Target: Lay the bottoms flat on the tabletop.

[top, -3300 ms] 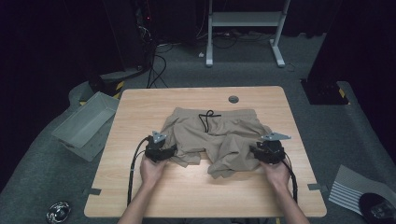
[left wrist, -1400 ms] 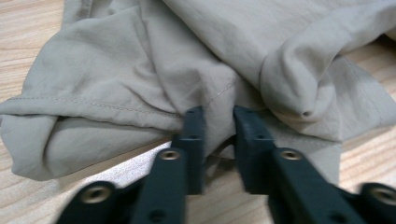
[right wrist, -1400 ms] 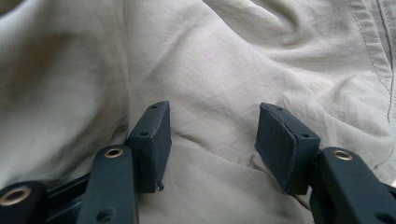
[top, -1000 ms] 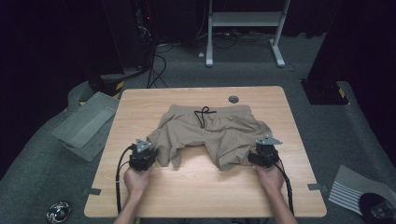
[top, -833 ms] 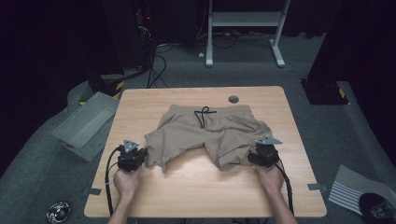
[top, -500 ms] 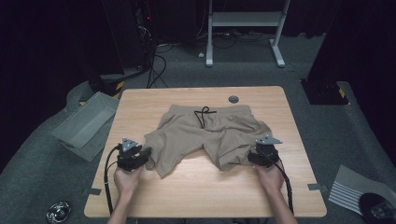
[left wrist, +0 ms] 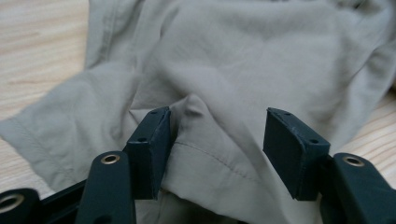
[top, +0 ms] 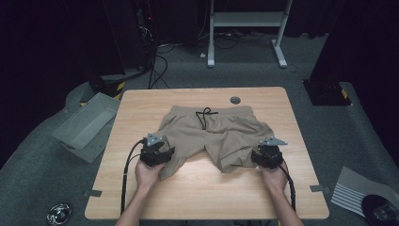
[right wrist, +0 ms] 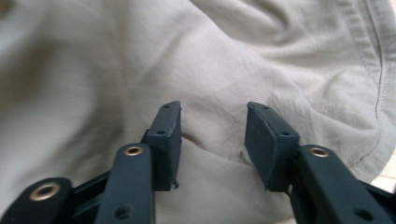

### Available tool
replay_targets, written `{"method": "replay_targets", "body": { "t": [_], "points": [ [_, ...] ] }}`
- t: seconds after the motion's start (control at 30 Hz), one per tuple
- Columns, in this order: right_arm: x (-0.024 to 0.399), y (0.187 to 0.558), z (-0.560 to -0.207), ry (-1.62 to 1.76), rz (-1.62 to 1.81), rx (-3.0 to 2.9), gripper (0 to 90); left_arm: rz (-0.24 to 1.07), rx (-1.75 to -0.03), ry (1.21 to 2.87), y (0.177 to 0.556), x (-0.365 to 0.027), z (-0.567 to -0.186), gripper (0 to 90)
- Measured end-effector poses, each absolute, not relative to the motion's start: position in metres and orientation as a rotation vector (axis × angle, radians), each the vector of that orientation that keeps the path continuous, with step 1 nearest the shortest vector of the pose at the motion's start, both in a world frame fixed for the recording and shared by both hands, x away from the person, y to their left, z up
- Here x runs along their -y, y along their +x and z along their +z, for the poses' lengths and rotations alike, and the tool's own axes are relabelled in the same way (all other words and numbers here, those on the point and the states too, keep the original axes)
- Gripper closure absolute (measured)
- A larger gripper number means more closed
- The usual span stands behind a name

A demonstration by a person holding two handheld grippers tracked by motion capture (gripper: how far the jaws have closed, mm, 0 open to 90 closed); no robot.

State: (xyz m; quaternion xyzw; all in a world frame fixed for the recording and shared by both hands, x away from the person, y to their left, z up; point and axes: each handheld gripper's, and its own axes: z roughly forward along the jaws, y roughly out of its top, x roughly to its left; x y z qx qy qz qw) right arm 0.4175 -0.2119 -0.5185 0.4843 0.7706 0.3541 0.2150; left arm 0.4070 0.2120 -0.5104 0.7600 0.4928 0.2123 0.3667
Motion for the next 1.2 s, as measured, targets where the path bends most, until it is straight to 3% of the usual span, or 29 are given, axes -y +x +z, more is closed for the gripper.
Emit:
{"method": "replay_targets", "body": {
  "t": [0.13,0.23,0.33,0.43,0.67,0.8,0.93,1.07,1.2],
  "points": [
    [0.211,0.398,-0.499,1.274,1.105,-2.13,61.6,0.562,-1.281,2.017,0.412,-0.206,-0.522,41.3],
    [0.207,0.384,-0.491,1.235,1.172,-2.159,55.0,0.627,-1.276,2.015,0.411,-0.202,-0.527,41.1],
    [0.2,0.377,-0.494,1.218,1.165,-2.22,49.2,0.645,-1.286,1.998,0.413,-0.202,-0.529,41.1],
    [0.192,0.385,-0.506,1.22,1.071,-2.288,49.6,0.654,-1.302,1.98,0.416,-0.203,-0.53,41.2],
    [0.186,0.416,-0.52,1.192,0.978,-2.329,84.9,0.664,-1.318,1.961,0.42,-0.21,-0.531,41.4],
    [0.198,0.438,-0.517,1.229,0.91,-2.287,88.7,0.671,-1.333,1.949,0.42,-0.213,-0.531,41.7],
    [0.221,0.452,-0.516,1.357,0.905,-2.214,85.7,0.673,-1.333,1.951,0.419,-0.214,-0.531,41.6],
    [0.232,0.441,-0.509,1.399,0.949,-2.187,67.3,0.678,-1.332,1.952,0.419,-0.214,-0.531,41.4],
    [0.235,0.413,-0.493,1.341,1.047,-2.141,60.6,0.685,-1.332,1.955,0.418,-0.214,-0.531,41.0]
  ]
}}
